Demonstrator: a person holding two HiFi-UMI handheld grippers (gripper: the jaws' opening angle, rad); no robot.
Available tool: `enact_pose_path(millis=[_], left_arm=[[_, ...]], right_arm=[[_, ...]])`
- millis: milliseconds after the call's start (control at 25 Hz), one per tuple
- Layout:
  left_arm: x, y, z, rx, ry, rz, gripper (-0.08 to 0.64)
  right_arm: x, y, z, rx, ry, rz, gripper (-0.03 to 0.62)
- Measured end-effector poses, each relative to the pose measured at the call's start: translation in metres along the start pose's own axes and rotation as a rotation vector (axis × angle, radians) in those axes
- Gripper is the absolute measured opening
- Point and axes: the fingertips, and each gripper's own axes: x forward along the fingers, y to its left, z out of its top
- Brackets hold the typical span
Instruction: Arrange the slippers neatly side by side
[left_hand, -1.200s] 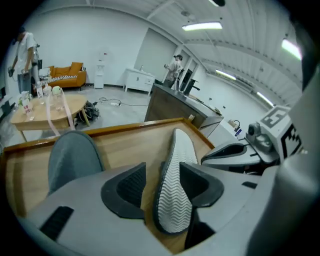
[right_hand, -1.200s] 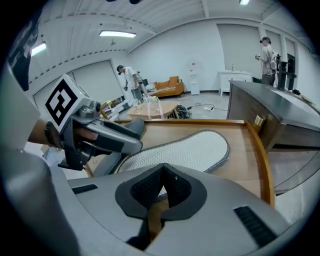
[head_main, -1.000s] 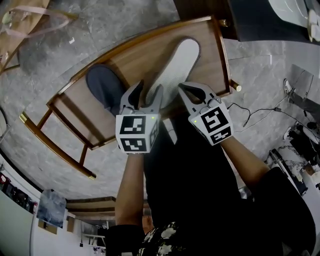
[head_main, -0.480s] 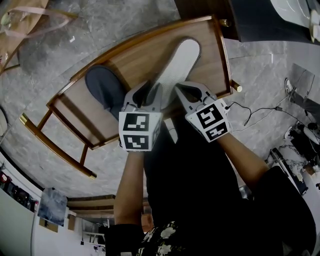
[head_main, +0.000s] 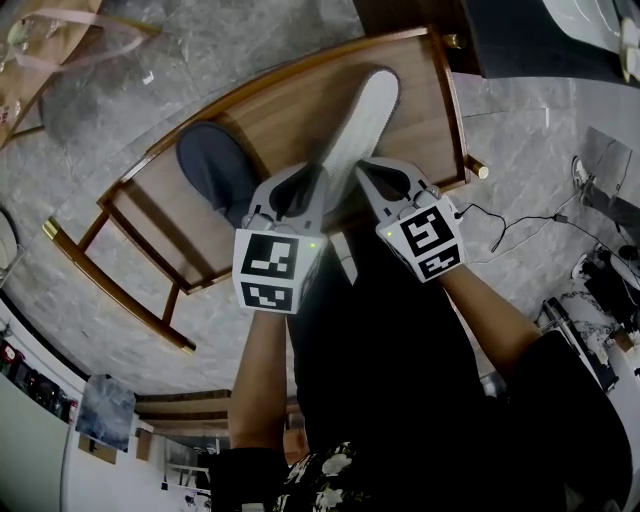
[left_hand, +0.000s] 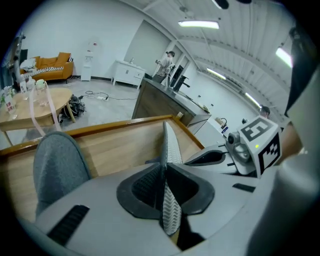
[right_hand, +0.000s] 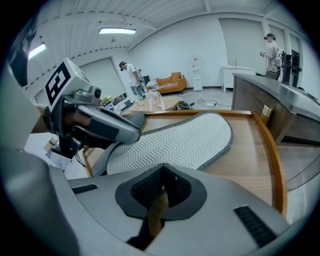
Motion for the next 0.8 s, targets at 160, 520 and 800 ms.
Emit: enact_pose_path(millis=[160, 520, 800], left_arm=[[-0.011, -0.009, 0.015, 0.075, -0.018, 0.004, 0.032], [-0.030, -0.009, 0.047, 0.410, -0.022, 0.149, 0.026], [-0.023, -0.015, 0.046, 0.420, -0.019, 0.124, 0.028]], right_arm=[[-0.001, 0.005, 0.006, 0.001, -0.029, -0.002, -0.003], [-0.009, 0.013, 0.021, 0.006, -0.087, 0.004, -0.003], [-0.012, 0.011, 0.012, 0.012, -0.073, 0.000, -0.003]])
